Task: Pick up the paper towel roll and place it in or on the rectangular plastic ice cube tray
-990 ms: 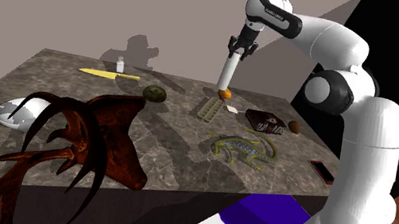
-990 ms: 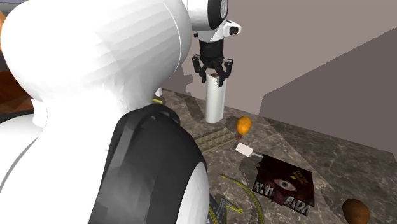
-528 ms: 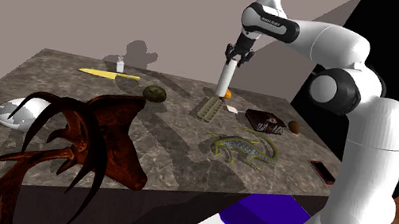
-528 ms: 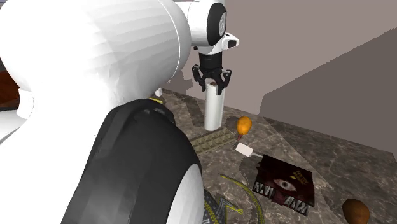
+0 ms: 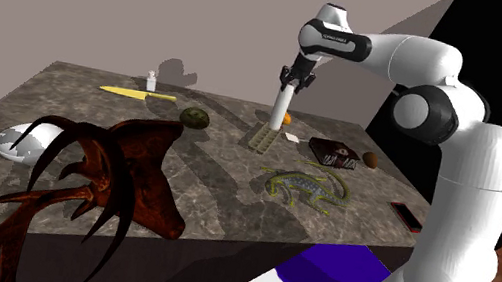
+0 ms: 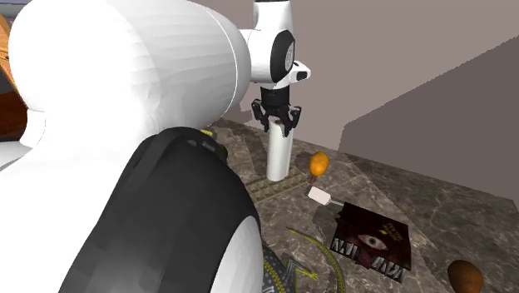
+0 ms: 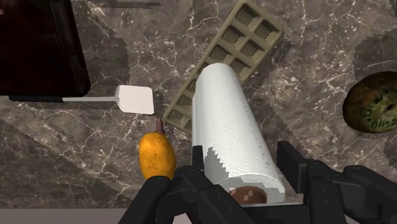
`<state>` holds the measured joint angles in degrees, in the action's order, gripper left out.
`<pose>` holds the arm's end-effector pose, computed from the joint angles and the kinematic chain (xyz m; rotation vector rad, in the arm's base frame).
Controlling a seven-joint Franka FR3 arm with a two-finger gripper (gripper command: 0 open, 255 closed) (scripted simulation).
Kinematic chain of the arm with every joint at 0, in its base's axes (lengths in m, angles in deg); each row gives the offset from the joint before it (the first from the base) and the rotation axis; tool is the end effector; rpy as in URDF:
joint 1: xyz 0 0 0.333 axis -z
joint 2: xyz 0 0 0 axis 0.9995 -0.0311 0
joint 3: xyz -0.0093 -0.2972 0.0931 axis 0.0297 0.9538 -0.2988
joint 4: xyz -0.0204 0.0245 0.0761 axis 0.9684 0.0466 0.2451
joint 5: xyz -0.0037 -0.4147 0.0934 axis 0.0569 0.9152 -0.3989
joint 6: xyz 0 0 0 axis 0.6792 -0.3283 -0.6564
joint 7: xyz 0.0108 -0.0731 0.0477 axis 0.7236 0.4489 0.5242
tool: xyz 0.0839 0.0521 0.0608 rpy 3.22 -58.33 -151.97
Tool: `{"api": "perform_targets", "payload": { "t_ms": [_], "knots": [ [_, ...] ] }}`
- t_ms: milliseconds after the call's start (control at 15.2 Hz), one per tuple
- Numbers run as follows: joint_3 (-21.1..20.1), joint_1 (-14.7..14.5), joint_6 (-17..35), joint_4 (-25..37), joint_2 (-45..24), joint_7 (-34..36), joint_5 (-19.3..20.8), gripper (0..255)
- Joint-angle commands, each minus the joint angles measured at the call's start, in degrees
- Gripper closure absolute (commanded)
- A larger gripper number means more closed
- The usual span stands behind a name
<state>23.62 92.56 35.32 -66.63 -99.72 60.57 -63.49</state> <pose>0.7347 -0.1438 0.4873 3.0393 -0.5497 0.3081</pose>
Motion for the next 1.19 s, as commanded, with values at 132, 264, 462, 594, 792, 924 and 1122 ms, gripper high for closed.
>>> {"api": "perform_targets", "payload": {
  "t_ms": [132, 264, 462, 594, 792, 924, 1122],
  "knots": [
    [0.0, -0.1, 3.1, -2.9, -0.2, 0.0, 0.0, 255],
    [-0.1, -0.1, 4.6, -4.3, -0.2, 0.0, 0.0, 255],
    [-0.1, -0.2, 6.8, -6.3, -0.4, 0.0, -0.1, 255],
    [-0.1, -0.2, 8.2, -7.5, -0.7, 0.0, -0.1, 255],
    [-0.1, -0.2, 8.6, -7.9, -0.7, 0.0, -0.1, 255],
    [-0.1, -0.2, 8.6, -7.9, -0.7, 0.0, -0.1, 255],
    [-0.1, -0.2, 8.6, -7.9, -0.7, 0.0, -0.1, 255]
  ]
}}
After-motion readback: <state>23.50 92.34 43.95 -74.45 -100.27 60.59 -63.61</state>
